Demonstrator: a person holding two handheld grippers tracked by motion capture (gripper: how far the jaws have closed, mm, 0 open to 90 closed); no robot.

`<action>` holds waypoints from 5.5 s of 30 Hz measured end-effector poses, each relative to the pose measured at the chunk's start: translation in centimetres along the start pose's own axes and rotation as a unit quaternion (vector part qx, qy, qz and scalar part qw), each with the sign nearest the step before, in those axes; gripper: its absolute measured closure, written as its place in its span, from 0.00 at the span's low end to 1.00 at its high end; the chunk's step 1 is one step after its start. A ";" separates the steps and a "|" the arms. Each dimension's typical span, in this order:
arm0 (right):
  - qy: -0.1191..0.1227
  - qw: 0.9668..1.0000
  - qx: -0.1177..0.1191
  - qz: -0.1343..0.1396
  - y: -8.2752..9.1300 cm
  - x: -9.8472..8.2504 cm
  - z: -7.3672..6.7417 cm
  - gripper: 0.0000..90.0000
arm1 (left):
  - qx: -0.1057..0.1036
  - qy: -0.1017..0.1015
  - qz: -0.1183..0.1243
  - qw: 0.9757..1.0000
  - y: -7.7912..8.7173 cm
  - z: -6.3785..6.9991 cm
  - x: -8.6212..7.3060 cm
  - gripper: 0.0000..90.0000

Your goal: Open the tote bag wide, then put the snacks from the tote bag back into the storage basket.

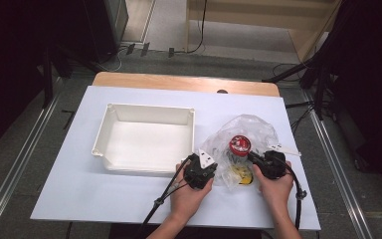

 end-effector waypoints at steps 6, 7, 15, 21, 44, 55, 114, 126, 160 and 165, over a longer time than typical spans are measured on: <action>0.053 0.998 -0.013 -0.033 1.0 -0.5 -0.3 0.98 | -0.001 0.005 0.004 1.000 0.1 -0.2 0.0 0.93; 0.058 0.997 -0.016 -0.040 1.2 -0.6 -0.4 0.98 | -0.001 0.007 0.005 1.000 0.1 -0.2 0.0 0.93; 0.085 0.996 0.009 0.026 3.3 0.3 -2.2 0.88 | -0.006 0.014 0.008 1.000 0.2 -0.3 0.0 0.93; 0.106 0.992 0.051 0.056 3.5 0.9 -5.4 0.95 | -0.009 0.016 0.008 1.000 0.2 -0.4 0.0 0.93; 0.072 0.987 0.107 -0.092 -0.7 -1.6 -5.2 1.00 | -0.011 0.015 0.010 1.000 0.2 -0.4 0.0 0.92; 0.097 0.988 0.116 0.016 2.6 0.2 -5.7 0.97 | -0.015 0.012 0.006 1.000 0.1 -0.3 0.0 0.92; 0.082 0.994 -0.047 0.060 -2.3 2.0 -4.6 0.28 | -0.020 0.006 0.008 1.000 0.1 -0.2 0.0 0.99; 0.089 0.993 -0.029 0.067 -0.8 2.5 -4.8 0.29 | -0.020 0.005 0.007 1.000 0.1 -0.1 0.0 0.98; 0.107 0.991 0.000 0.075 3.0 3.2 -5.3 0.29 | -0.093 0.022 0.077 0.992 4.8 -1.3 1.7 0.62; 0.108 0.991 0.001 0.078 3.2 3.3 -5.4 0.29 | -0.094 0.031 0.088 0.991 5.7 -1.9 1.3 0.61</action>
Point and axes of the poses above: each handheld gripper's, and its own axes: y roughly backward along the jaws, x roughly out of its top, z roughly to its right, the point moved 4 cm from there along -y, roughly forward along the jaws, and after that the axes turned 13 degrees about x, right-handed, at the moved point
